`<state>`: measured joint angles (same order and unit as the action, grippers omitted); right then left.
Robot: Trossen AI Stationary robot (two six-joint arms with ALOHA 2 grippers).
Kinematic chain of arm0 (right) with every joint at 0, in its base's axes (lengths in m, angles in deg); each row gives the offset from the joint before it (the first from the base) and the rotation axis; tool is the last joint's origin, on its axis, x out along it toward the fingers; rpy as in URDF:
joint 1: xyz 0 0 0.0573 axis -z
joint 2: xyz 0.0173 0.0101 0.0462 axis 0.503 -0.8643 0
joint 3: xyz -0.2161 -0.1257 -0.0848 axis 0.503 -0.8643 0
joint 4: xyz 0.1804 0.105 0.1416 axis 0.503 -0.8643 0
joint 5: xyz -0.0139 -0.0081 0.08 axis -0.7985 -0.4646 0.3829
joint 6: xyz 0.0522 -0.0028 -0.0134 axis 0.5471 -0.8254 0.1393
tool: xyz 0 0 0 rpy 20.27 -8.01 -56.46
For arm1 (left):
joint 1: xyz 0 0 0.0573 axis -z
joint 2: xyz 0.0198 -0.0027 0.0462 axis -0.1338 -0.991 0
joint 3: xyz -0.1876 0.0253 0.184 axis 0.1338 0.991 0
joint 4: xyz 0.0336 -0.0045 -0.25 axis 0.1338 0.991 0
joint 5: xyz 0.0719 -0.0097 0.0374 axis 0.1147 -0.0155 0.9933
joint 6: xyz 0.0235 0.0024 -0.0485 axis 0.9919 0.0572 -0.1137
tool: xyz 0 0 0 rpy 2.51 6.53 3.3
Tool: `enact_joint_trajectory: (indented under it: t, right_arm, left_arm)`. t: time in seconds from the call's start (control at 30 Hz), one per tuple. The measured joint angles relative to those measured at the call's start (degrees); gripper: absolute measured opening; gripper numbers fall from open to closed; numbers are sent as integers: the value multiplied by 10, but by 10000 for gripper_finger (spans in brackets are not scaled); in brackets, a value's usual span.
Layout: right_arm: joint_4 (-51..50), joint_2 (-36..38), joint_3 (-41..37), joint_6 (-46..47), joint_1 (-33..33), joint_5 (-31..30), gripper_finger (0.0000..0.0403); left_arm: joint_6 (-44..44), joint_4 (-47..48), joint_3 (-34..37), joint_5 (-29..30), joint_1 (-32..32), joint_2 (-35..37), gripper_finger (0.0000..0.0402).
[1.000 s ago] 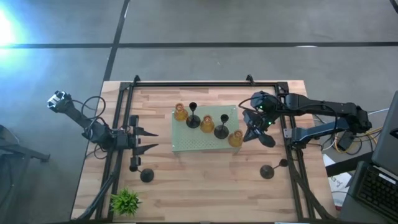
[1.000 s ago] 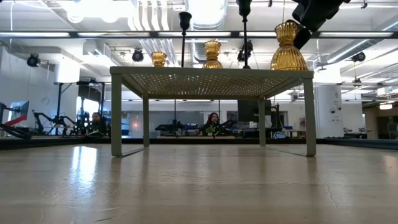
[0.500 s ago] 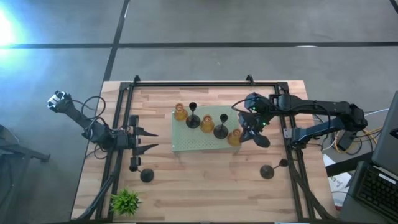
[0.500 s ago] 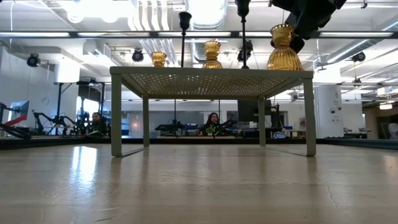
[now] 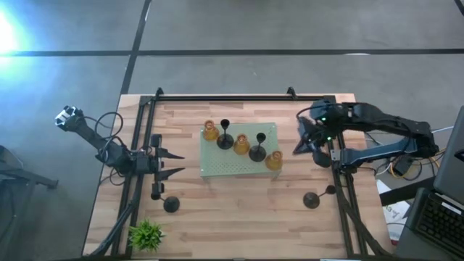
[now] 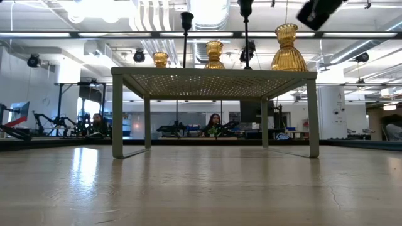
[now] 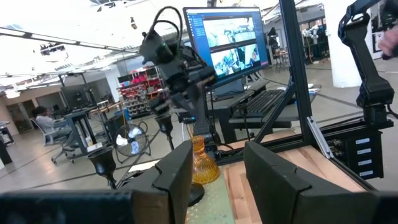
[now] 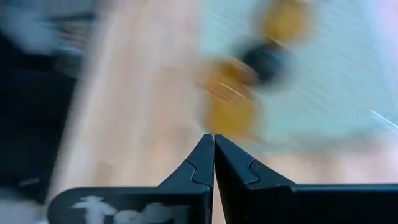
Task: Pick & Place candle stick holders
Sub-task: Put the black candle holder on the shelf
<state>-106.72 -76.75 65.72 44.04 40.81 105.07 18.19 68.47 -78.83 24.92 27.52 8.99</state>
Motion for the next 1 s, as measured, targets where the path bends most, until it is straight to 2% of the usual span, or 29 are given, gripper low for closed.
enact_joint_trajectory:
  t: [0.1,0.17,0.43,0.6,0.8,1.0]
  right_arm:
    - [-76,19,22,33,0,-119,8]
    - [-118,36,30,68,0,-150,8]
    - [-224,84,33,199,-42,-150,8]
    - [-305,96,33,297,-90,-189,8]
    - [-304,123,8,418,-176,-190,8]
    - [-290,151,-55,525,-278,-197,8]
  left_arm:
    - [0,0,0,0,0,0,149]
    - [0,0,0,0,0,0,149]
    - [0,0,0,0,0,1,149]
    - [-1,0,0,0,0,5,149]
    - [0,0,0,0,0,6,149]
    - [2,0,0,0,0,6,149]
